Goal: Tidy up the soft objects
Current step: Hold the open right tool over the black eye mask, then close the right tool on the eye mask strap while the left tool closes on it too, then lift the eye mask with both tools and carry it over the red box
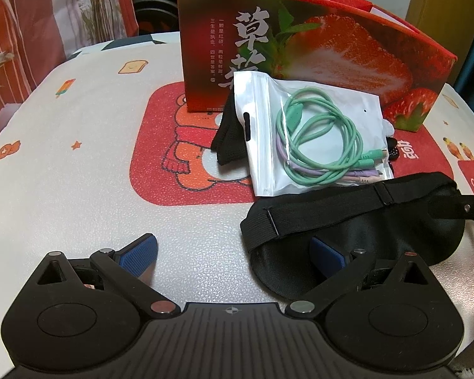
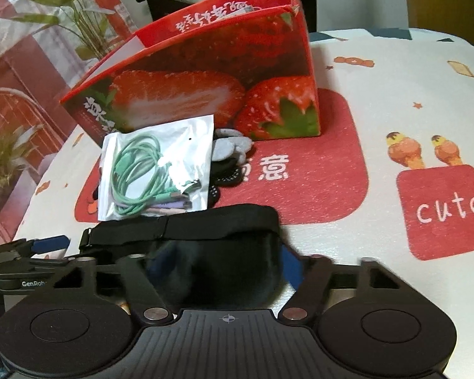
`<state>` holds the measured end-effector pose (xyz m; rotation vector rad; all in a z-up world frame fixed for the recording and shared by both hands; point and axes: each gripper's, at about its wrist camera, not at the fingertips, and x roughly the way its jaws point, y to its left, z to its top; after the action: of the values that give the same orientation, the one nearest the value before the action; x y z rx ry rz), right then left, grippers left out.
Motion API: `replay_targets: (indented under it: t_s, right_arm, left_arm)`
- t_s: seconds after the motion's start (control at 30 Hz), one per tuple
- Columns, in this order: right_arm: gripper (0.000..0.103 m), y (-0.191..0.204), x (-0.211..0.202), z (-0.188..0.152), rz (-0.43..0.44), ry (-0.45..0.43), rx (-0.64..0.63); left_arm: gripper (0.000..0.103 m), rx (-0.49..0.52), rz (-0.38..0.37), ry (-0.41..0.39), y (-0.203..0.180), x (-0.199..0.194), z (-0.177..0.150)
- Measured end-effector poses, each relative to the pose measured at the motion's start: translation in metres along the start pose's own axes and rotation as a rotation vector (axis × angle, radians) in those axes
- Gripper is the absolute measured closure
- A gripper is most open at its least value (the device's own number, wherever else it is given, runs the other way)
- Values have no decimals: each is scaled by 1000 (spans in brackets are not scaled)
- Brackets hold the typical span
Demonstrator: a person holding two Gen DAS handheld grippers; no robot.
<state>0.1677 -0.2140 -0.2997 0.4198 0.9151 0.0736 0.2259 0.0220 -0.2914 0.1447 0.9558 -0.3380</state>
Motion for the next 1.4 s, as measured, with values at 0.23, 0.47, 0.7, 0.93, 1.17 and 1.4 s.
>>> replay_targets:
  t_s: [0.23, 0.47, 0.7, 0.93, 1.17, 1.4]
  right_arm:
    - [91, -6, -7, 0, -58, -32, 3]
    - [91, -9, -4, -2, -64, -24, -4]
    - [91, -7, -1, -4, -72, -10, -29]
    - [91, -8, -1, -4, -70, -10, -27]
    - [91, -11, -6, -3, -46, -29, 2]
    - [93, 1, -27, 3, 6, -143, -67]
  left_arm:
    - [0, -5, -6, 0, 1, 0, 0]
    - [28, -95, -131, -6, 15, -12, 4]
    - [42, -166, -212, -5, 18, -12, 3]
    - [86, -145, -221, -10, 15, -13, 1]
    - [95, -109, -197, -110, 14, -35, 7]
    - [96, -70, -214, -218, 7, -67, 19]
